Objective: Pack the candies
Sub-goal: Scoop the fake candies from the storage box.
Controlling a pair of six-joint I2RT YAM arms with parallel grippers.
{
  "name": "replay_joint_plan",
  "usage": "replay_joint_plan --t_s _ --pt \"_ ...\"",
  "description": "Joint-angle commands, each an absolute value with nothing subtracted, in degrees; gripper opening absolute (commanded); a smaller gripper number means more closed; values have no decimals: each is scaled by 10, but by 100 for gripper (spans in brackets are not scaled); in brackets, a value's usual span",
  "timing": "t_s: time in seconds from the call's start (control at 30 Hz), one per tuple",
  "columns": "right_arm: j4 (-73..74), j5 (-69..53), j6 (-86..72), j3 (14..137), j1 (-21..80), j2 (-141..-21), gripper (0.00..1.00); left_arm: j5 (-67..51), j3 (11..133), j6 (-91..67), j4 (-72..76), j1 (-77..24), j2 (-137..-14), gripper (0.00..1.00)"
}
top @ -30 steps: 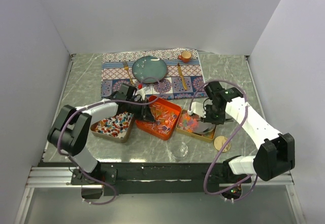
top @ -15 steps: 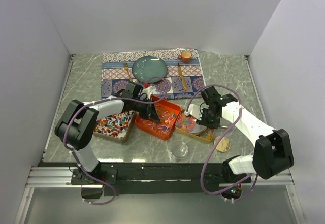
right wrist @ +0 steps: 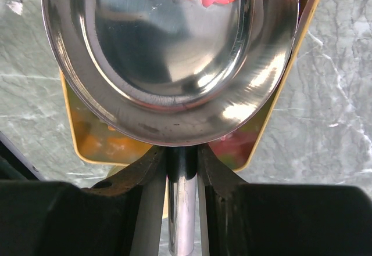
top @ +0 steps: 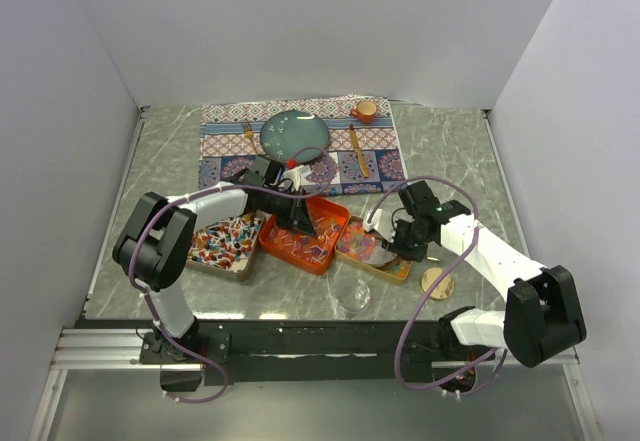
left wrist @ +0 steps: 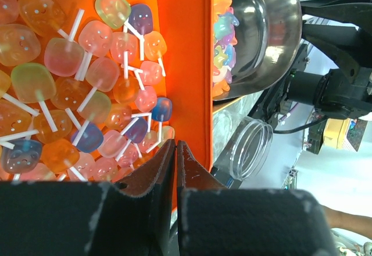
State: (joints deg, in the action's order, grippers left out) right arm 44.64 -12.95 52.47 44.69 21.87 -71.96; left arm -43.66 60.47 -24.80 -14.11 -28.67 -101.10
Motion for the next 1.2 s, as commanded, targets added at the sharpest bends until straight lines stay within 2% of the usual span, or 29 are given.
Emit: replay_joint_plan --t_s 0.0,0.07,0.1,0.27,0.63,0.67,0.73,0.77,0.87,1.17 --pt "428 -194 506 446 221 -727 16 -435 640 -219 -163 -289 -1012 11" --pt "432 -201 503 452 220 -736 26 -432 650 -212 -171 -289 -1018 11" --pt "437 -204 498 454 217 -740 27 -431 654 -210 -177 -289 -1020 11" --pt "464 -234 488 480 203 -777 32 -432 663 -206 -182 -289 -1026 11" --pt "497 -268 461 500 178 -822 37 -428 678 -204 -185 -289 -1034 11" --pt "495 -269 461 498 178 -822 34 -426 678 -202 -186 -289 -1034 11" --pt "485 -268 460 490 178 -815 20 -424 678 -200 -187 -289 -1030 11" --pt "483 -267 461 489 178 -811 8 -422 678 -199 -189 -289 -1029 10" --pt "487 -271 474 488 170 -797 0 -420 676 -193 -192 -289 -1025 10" --pt "424 -276 482 434 149 -690 0 -420 700 -164 -225 -276 -1033 10"
